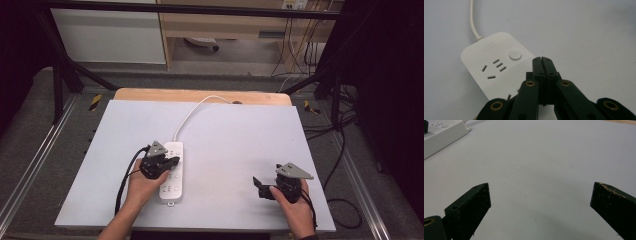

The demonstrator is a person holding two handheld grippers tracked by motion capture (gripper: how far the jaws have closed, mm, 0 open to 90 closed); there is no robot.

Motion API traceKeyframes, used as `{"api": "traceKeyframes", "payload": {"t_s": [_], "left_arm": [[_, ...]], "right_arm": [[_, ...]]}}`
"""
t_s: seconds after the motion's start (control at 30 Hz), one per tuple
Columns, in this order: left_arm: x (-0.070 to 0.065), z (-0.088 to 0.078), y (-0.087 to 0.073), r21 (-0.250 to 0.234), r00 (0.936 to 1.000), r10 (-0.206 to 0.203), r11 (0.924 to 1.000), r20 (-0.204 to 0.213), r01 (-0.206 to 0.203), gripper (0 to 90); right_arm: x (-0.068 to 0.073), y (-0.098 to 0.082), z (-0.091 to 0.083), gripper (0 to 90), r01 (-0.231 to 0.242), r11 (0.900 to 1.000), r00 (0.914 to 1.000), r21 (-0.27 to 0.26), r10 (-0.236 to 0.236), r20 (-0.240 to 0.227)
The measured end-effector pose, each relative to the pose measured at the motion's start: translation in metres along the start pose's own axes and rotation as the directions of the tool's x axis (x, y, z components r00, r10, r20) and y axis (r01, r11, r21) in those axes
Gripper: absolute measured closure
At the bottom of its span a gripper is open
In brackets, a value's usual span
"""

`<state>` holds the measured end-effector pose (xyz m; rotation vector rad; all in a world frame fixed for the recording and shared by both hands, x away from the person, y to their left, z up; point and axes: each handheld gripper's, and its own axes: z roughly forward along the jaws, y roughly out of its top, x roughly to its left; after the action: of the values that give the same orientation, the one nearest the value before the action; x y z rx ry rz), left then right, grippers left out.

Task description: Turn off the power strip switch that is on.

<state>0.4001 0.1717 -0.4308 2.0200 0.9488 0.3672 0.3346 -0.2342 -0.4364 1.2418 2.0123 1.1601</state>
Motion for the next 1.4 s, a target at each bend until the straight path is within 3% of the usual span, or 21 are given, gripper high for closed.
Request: {"api": "traceKeyframes", "payload": {"t_s": [0.7, 0.9, 1.4], "left_arm": [[-0.0009, 0.0017, 0.0002, 0.003, 0.9999, 0.012, 0.9999, -0.005, -0.012, 90.0], [-0.0012, 0.0024, 0.0005, 0.014, 0.9993, 0.03, 0.9995, -0.024, -0.029, 90.0], [-0.0027, 0.0042, 0.0003, 0.021, 0.9986, 0.053, 0.9984, -0.009, -0.052, 90.0]], "right_arm": [[0.0, 0.0, 0.0002, 3.4, 0.002, 1.0, 1.0, 0.002, -0.002, 0.0], [0.0002, -0.0003, 0.0006, 3.4, 0.005, 1.0, 1.0, 0.005, -0.005, 0.002], [0.0002, -0.0009, 0.001, 3.5, 0.003, 1.0, 1.0, 0.009, -0.003, 0.0]]}}
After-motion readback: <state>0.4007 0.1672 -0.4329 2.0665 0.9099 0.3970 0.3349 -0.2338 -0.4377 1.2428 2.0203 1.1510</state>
